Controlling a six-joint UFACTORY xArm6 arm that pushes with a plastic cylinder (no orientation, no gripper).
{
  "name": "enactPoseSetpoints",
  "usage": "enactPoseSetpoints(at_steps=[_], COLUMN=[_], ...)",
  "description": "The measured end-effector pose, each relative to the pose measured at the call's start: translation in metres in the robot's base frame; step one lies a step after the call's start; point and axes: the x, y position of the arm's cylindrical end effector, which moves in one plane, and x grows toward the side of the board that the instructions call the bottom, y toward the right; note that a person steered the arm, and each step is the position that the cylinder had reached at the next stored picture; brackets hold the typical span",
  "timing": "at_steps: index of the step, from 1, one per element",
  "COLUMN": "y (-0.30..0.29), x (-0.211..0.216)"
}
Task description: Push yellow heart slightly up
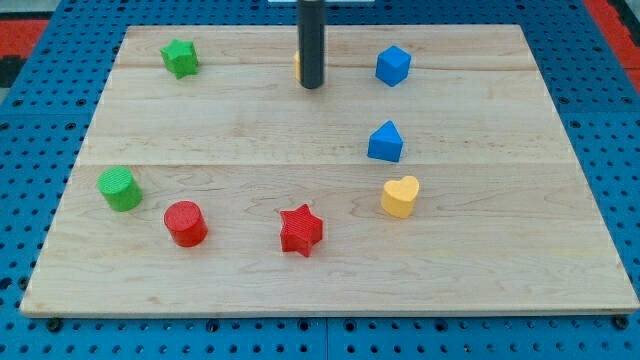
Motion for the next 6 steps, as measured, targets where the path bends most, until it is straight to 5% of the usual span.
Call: enactPoseSetpoints(at_steps=[1, 2, 3, 6], y=[-0.003, 0.058, 0.014, 0.224], x=[-0.001, 0.060, 0.110, 0.183])
